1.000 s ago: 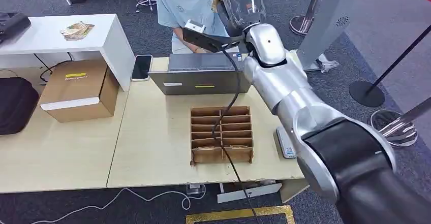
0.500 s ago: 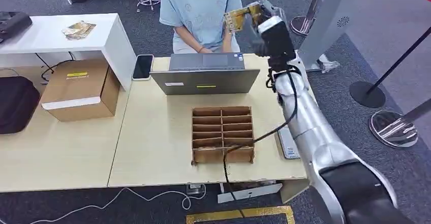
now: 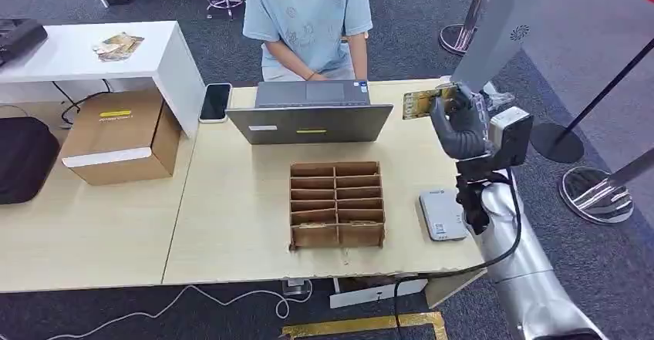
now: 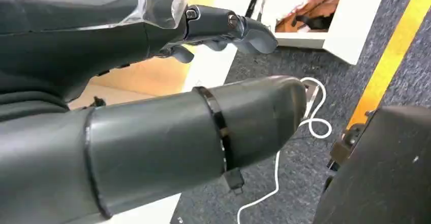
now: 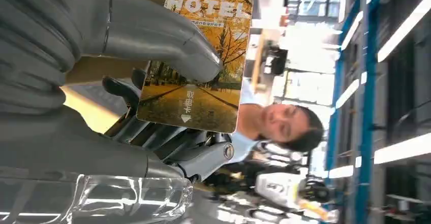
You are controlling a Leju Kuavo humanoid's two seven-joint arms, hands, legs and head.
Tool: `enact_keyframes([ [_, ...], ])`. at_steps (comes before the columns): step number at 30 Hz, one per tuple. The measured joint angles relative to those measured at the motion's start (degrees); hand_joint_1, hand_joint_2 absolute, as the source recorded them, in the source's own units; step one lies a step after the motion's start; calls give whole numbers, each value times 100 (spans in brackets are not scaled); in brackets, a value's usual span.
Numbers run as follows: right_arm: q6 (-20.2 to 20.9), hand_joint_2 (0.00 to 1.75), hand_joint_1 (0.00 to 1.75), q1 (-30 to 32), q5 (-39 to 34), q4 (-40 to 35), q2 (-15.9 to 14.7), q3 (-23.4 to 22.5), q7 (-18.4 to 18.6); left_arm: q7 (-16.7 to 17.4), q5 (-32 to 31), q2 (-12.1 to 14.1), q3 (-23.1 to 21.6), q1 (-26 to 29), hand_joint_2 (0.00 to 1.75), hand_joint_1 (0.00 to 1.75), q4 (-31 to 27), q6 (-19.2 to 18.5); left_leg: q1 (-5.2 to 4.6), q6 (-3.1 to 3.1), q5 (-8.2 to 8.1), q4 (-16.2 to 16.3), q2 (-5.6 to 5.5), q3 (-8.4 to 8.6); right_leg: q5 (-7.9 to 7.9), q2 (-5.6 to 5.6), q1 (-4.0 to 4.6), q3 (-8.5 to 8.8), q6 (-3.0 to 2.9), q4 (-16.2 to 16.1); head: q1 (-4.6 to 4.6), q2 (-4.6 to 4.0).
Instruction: Pass the card to the sensor for recognition and then transmit it.
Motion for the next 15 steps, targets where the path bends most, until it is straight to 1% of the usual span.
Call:
enact_keyframes([
  [4, 77, 175, 175, 70, -171, 195, -180, -142, 180, -4, 2, -2, 0, 0, 0, 0, 0, -2, -1, 0, 1, 1, 0, -1, 2, 0, -1, 1, 2, 0, 0, 0],
  [6, 262, 175, 175, 70, -376, 415, -256, -214, 345, -22, 18, -2, 0, 0, 0, 0, 0, 0, -1, 1, 1, 2, -1, 1, 3, 0, -1, 3, 3, 0, 2, 0],
  [10, 704, 175, 175, 87, -739, 987, -341, -297, 448, -31, 15, -2, 0, 0, 0, 0, 0, 0, -2, 1, 1, 3, -2, -1, 3, 0, -2, 3, 3, 0, 0, 0],
  [15, 708, 175, 175, -43, -708, 1691, -381, -302, 568, -31, -46, -2, 0, 0, 0, 0, -2, 0, -1, 1, 1, 2, -1, -1, 3, 0, -1, 1, 3, 0, 0, 0],
])
